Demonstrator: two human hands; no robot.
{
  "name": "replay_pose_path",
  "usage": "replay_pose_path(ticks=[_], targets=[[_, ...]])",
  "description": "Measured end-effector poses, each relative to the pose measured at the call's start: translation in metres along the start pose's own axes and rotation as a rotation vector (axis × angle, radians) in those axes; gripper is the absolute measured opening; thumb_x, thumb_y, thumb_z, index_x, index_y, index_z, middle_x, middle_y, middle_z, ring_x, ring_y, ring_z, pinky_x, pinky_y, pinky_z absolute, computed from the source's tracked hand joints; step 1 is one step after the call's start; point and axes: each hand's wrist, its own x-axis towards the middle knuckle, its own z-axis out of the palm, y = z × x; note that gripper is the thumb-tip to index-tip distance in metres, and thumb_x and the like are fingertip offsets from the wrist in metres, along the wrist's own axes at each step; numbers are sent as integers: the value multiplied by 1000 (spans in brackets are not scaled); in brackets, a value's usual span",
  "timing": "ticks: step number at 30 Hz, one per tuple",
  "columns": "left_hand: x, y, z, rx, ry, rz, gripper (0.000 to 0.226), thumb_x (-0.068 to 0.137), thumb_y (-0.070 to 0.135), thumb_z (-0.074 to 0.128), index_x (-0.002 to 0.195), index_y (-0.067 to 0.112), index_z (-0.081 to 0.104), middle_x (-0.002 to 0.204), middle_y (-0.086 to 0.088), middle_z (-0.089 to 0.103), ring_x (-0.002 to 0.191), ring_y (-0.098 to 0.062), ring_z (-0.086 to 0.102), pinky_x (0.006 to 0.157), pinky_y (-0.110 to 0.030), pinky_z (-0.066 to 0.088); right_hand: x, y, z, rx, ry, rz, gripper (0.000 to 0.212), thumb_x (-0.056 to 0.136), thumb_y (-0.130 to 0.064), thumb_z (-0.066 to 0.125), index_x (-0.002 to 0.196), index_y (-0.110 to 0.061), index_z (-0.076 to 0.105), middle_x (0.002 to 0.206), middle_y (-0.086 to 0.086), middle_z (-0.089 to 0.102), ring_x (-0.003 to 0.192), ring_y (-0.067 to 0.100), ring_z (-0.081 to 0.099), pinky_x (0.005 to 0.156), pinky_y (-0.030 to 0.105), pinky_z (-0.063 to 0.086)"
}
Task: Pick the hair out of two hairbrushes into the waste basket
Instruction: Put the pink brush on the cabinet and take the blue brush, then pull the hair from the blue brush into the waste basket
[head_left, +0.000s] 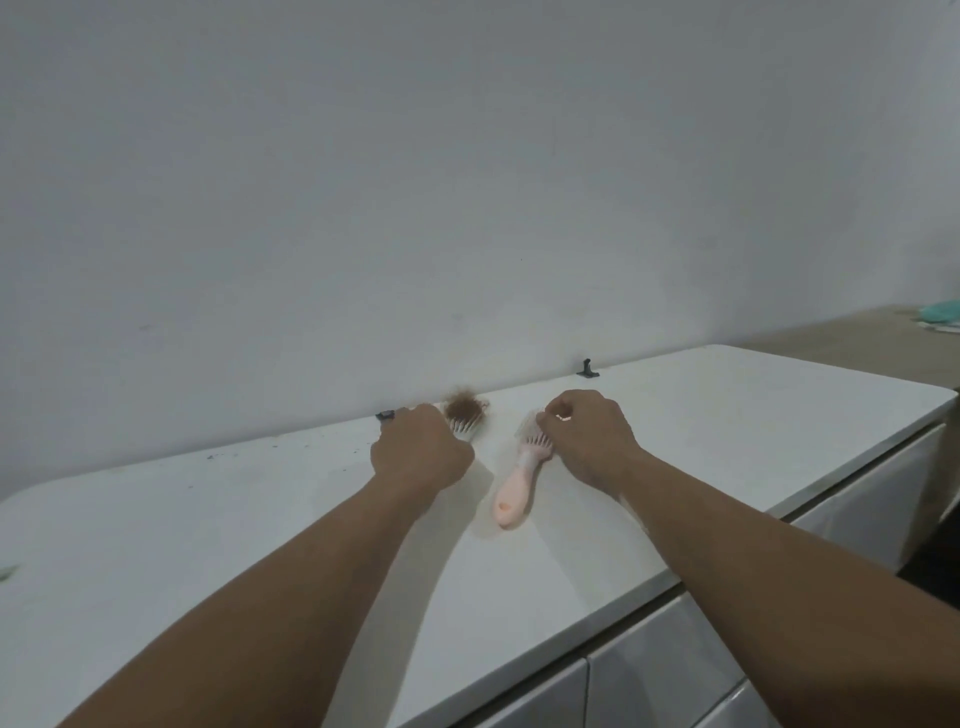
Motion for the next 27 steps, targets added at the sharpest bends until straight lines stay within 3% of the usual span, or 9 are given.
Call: replay_pose_path(ticks=[4, 11, 12, 13, 14, 15, 21, 24, 27], targets=[[0, -8, 2, -68, -68, -33, 24, 83, 11, 58, 67, 13, 40, 75, -1, 48, 79, -26, 52, 65, -29, 39, 3, -12, 3, -24, -49, -38, 13, 82, -38, 58, 84, -27, 64, 110, -5, 66, 108, 18, 58, 98, 41, 44], [-4, -9, -4, -235, -22, -20, 30, 77, 7, 57, 61, 13, 32, 65, -17, 48, 69, -22, 58, 44, -27, 25, -2, -30, -5, -33, -83, -65, 20, 84, -37, 60, 93, -22, 69, 113, -3, 65, 110, 19, 57, 96, 37, 45], [-5, -7, -8, -263, -7, -8, 29, 76, 7, 57, 61, 13, 33, 67, -20, 49, 85, -22, 59, 43, -27, 24, -4, -32, -9, -11, -75, -73, 21, 85, -36, 60, 97, -20, 69, 113, -1, 66, 110, 19, 58, 95, 34, 45], [-7, -4, -13, -294, 4, 3, 29, 75, 6, 57, 61, 13, 33, 64, -20, 46, 63, -28, 56, 43, -27, 23, -5, -35, -13, 12, -66, -81, 22, 86, -34, 61, 100, -18, 69, 113, 0, 66, 110, 18, 58, 92, 31, 44], [-9, -1, -17, -334, 16, 23, 30, 75, 4, 57, 59, 12, 33, 57, -16, 40, 53, -22, 32, 43, -26, 23, -7, -38, -18, 30, -60, -87, 25, 87, -34, 62, 103, -17, 69, 114, 0, 66, 111, 18, 58, 89, 28, 43], [-11, 4, -22, -379, 16, 40, 29, 74, 3, 57, 58, 11, 34, 53, -9, 37, 50, -25, 42, 45, -24, 25, -8, -40, -24, 41, -52, -98, 27, 87, -33, 62, 106, -16, 68, 115, 0, 66, 111, 17, 58, 87, 26, 42], [-34, 42, -44, -631, -54, 148, 9, 60, 8, 58, 68, 11, 54, 63, -10, 48, 57, -20, 46, 55, -35, 37, -19, -56, -73, 228, 63, -58, 40, 85, -30, 66, 120, -13, 62, 106, 3, 67, 107, 21, 61, 98, 38, 48], [-55, 66, -52, -723, -125, 191, 9, 60, 5, 59, 67, 8, 56, 63, -12, 50, 55, -22, 48, 53, -35, 38, -26, -53, -102, 378, 98, -12, 43, 80, -33, 69, 118, -16, 58, 100, 5, 70, 95, 26, 69, 86, 45, 57], [-77, 88, -58, -820, -253, 202, 13, 74, -7, 61, 80, 4, 58, 72, -20, 58, 55, -29, 58, 54, -35, 50, -42, -44, -134, 458, 127, 37, 41, 83, -25, 69, 119, -12, 54, 97, 10, 70, 79, 25, 74, 69, 39, 61]])
